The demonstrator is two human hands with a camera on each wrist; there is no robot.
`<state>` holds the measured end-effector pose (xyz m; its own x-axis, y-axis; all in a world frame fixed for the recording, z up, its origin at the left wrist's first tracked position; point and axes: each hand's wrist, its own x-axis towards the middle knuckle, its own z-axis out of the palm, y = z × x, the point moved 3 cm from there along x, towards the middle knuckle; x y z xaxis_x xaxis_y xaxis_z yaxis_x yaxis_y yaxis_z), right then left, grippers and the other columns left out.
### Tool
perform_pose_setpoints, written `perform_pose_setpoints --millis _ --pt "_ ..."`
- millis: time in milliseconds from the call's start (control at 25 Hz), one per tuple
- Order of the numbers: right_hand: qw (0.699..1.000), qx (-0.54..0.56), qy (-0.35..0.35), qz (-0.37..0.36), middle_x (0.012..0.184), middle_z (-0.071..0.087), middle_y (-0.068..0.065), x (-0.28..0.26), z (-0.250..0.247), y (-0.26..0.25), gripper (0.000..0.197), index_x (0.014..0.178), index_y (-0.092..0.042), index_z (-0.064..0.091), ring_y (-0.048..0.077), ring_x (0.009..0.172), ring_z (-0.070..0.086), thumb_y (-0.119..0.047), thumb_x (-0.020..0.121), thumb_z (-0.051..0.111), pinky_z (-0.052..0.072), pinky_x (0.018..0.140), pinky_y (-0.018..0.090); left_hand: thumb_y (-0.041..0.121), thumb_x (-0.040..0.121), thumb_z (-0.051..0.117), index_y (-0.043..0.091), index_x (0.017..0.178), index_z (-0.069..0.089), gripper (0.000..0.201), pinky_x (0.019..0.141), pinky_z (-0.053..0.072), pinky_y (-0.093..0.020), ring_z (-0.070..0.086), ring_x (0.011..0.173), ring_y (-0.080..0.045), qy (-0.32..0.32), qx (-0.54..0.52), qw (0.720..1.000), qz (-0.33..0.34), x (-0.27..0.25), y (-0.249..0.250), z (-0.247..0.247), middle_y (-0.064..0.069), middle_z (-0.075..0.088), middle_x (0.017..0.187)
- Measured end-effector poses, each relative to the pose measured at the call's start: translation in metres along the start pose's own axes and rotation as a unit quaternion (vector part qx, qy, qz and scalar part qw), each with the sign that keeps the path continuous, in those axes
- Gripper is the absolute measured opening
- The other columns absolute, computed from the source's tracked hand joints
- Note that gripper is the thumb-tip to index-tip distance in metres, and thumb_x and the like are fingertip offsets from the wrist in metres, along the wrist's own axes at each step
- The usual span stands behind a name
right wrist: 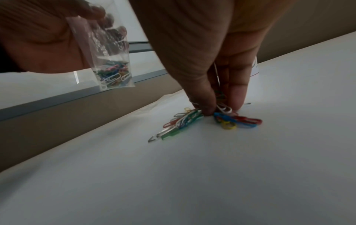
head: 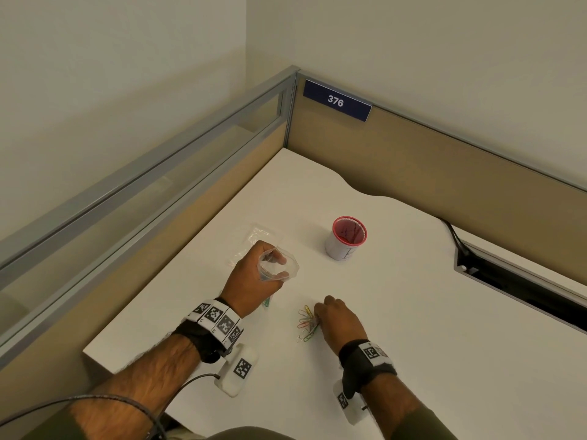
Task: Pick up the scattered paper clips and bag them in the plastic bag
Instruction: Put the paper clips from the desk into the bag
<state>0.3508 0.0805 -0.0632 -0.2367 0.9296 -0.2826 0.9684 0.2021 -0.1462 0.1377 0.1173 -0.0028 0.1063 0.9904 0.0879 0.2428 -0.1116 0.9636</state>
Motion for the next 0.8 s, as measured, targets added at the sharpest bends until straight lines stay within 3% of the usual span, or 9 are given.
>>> perform_pose_setpoints --millis 120,200,440,600,720,800 --pt "0.999 0.037 0.011 0.023 0.095 0.056 0.008 0.005 -0.005 0.008 0.007 0.091 -0.016 0.055 0.025 0.086 0.055 -0.011 0.09 0.051 0.035 0.067 0.027 0.006 0.077 0.079 0.02 0.103 0.058 0.037 0.093 0.044 -0.009 0.062 0.11 -0.01 -0.001 0.006 1.0 -0.001 0.001 -0.001 0.001 0.003 0.068 0.107" --pt "0.994 0.089 0.018 0.065 0.088 0.056 0.006 0.007 -0.009 0.022 0.015 0.08 -0.018 0.049 0.024 0.079 0.052 -0.004 0.085 0.049 0.035 0.066 0.027 0.007 0.077 0.08 0.022 0.103 0.057 0.037 0.092 0.044 -0.008 0.062 0.11 -0.009 -0.004 0.009 1.0 -0.005 0.001 -0.003 0.003 0.004 0.068 0.107" --pt "0.944 0.28 0.12 0.124 0.075 0.066 0.003 -0.011 -0.055 0.042 0.015 0.073 -0.016 0.059 0.021 0.068 0.063 -0.007 0.082 0.067 0.054 0.064 0.03 0.008 0.078 0.08 0.026 0.102 0.056 0.038 0.089 0.045 -0.008 0.062 0.109 -0.007 -0.021 0.012 1.0 -0.01 0.005 -0.005 0.011 0.005 0.068 0.107" --pt "0.884 0.407 0.223 0.058 0.076 0.07 0.004 -0.025 -0.125 0.008 0.006 0.081 -0.01 0.066 0.012 0.064 0.066 -0.007 0.082 0.071 0.053 0.061 0.013 0.007 0.078 0.08 0.021 0.103 0.057 0.036 0.086 0.046 -0.007 0.062 0.11 -0.01 -0.031 0.007 0.999 -0.009 0.007 -0.003 0.02 0.004 0.068 0.107" --pt "0.863 0.442 0.243 0.0 0.079 0.07 0.002 -0.026 -0.163 -0.027 0.005 0.085 -0.011 0.067 0.011 0.07 0.066 -0.007 0.083 0.07 0.055 0.065 0.014 0.008 0.078 0.08 0.021 0.103 0.058 0.036 0.088 0.048 -0.013 0.062 0.111 -0.011 -0.039 0.01 0.999 -0.005 0.006 0.001 0.026 0.003 0.068 0.108" --pt "0.87 0.431 0.237 -0.028 0.081 0.07 0.001 -0.021 -0.169 -0.046 0.006 0.083 -0.013 0.066 0.012 0.073 0.066 -0.008 0.083 0.07 0.058 0.068 0.022 0.01 0.079 0.08 0.027 0.102 0.057 0.037 0.088 0.05 -0.021 0.063 0.108 -0.013 -0.047 0.004 0.999 -0.001 0.006 0.003 0.029 0.004 0.067 0.106"
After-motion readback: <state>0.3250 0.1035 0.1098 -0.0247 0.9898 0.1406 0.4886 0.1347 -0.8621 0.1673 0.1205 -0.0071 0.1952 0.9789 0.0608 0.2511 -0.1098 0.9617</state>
